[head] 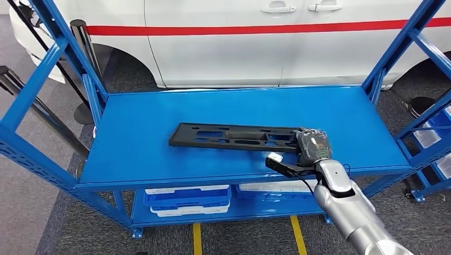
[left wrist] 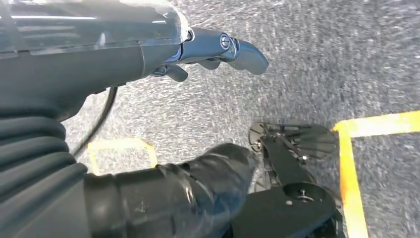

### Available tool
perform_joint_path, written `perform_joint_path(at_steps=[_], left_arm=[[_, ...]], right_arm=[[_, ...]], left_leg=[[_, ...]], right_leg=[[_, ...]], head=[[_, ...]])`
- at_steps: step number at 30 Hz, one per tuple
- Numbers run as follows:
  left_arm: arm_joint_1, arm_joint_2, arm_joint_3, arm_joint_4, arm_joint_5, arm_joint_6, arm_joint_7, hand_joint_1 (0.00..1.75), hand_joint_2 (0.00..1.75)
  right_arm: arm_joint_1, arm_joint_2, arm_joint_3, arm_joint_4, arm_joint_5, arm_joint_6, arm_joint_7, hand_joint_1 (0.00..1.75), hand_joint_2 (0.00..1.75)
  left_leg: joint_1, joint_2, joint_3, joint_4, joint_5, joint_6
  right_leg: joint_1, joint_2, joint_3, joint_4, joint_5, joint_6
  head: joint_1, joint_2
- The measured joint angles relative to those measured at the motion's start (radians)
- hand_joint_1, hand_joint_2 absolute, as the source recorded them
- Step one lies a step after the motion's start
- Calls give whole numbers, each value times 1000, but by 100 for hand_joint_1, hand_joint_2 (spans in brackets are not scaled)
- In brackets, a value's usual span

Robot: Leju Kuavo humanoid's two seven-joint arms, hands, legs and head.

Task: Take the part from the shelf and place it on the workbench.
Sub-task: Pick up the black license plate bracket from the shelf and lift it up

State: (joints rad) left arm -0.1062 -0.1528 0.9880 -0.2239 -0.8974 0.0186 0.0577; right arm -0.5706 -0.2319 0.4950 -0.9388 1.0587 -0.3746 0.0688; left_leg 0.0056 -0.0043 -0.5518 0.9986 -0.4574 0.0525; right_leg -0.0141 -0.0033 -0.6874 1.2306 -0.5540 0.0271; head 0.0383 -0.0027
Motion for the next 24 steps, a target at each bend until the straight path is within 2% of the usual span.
perform_joint_path(at_steps=[1, 2, 3, 5, 6, 7, 8, 9, 11, 12, 14, 16, 17, 18, 19, 21, 23, 24], left_arm=[[1, -2, 0, 0, -3, 6, 12, 0, 175], [2, -5, 0, 0, -6, 11, 22, 0, 175], [3, -8, 0, 0, -9, 15, 32, 0, 175], [2, -16, 0, 0, -10, 19, 41, 0, 175], [0, -19, 0, 0, -11, 20, 43, 0, 175], [-2, -22, 0, 0, -12, 21, 44, 0, 175], [-3, -23, 0, 0, -13, 21, 44, 0, 175], [-4, -24, -1, 0, -13, 21, 44, 0, 175], [-4, -25, -1, 0, -14, 22, 44, 0, 175], [-4, -24, -1, 0, -14, 22, 44, 0, 175], [-5, -24, 0, 0, -15, 22, 47, 0, 175], [-7, -24, -1, 0, -16, 19, 52, 0, 175], [-8, -24, -1, 0, -17, 16, 54, 0, 175], [-8, -24, -1, 0, -18, 12, 56, 0, 175], [-8, -24, -1, 0, -20, 9, 57, 0, 175], [-8, -24, -1, 0, -24, 6, 59, 0, 175], [-8, -24, -2, 0, -28, 2, 59, 0, 175], [-8, -25, -3, 0, -29, -1, 59, 0, 175]], right_arm=[[22, 5, -5, -5, 104, -70, 66, 171, 175], [47, 10, -12, -12, 201, -130, 121, 171, 175], [70, 16, -23, -23, 284, -174, 158, 171, 175], [106, 28, -47, -49, 379, -220, 191, 171, 175], [118, 34, -57, -60, 399, -228, 194, 171, 175], [128, 38, -66, -69, 406, -230, 195, 171, 175], [136, 42, -75, -74, 410, -230, 194, 171, 175], [143, 46, -84, -78, 412, -229, 193, 171, 175], [151, 53, -101, -86, 413, -229, 191, 171, 175], [153, 56, -107, -89, 414, -230, 190, 171, 175], [160, 62, -118, -99, 419, -246, 204, 171, 175], [176, 57, -117, -124, 424, -275, 271, 171, 175], [183, 46, -106, -147, 425, -287, 330, 171, 175], [186, 26, -84, -176, 426, -296, 400, 171, 175], [185, 1, -55, -206, 427, -299, 471, 171, 175], [171, -55, 8, -262, 427, -303, 562, 171, 175], [157, -103, 59, -309, 427, -307, 586, 171, 175], [153, -122, 78, -331, 428, -309, 586, 171, 175]], left_leg=[[-2, -2, -2, 1, 0, 1], [-4, -3, -3, 3, -1, 2], [-5, -4, -3, 5, -2, 2], [-8, -4, -3, 11, -8, -1], [-10, -4, -5, 15, -12, -4], [-12, -3, -8, 18, -14, -7], [-13, -3, -11, 20, -15, -10], [-14, -3, -12, 20, -15, -14], [-15, -2, -16, 25, -24, -24], [-14, -2, -25, 47, -41, -30], [-10, -1, -69, 148, -100, -39], [-7, -1, -127, 273, -157, -45], [-6, -1, -141, 304, -163, -46], [-4, -1, -136, 295, -147, -46], [-3, -1, -116, 253, -116, -46], [0, -2, -50, 116, -49, -44], [-1, -3, -16, 39, -24, -39], [-3, -4, -15, 33, -24, -35]], right_leg=[[0, 0, -22, 48, -14, 1], [0, 0, -30, 64, -11, 0], [1, 0, -20, 40, 12, -2], [2, 0, 37, -81, 76, -9], [4, 0, 62, -139, 96, -13], [7, 0, 77, -176, 105, -16], [9, 0, 82, -190, 103, -19], [11, 1, 81, -194, 103, -21], [5, 2, 82, -200, 106, -31], [2, 2, 84, -204, 108, -37], [0, 1, 85, -207, 112, -45], [1, -2, 84, -205, 112, -46], [1, -3, 83, -204, 112, -46], [0, -3, 82, -203, 112, -46], [0, -3, 81, -201, 112, -46], [0, 0, 78, -196, 111, -42], [3, 5, 71, -192, 115, -31], [4, 7, 68, -192, 119, -24]], head=[[0, 0], [0, 0], [0, 0], [0, 0], [0, 0], [0, 0], [0, 0], [-1, 0], [-1, 0], [-1, 0], [-2, 0], [-2, 0], [-2, 0], [-2, 0], [-2, 0], [-2, 0], [-2, 0], [-1, 0]])
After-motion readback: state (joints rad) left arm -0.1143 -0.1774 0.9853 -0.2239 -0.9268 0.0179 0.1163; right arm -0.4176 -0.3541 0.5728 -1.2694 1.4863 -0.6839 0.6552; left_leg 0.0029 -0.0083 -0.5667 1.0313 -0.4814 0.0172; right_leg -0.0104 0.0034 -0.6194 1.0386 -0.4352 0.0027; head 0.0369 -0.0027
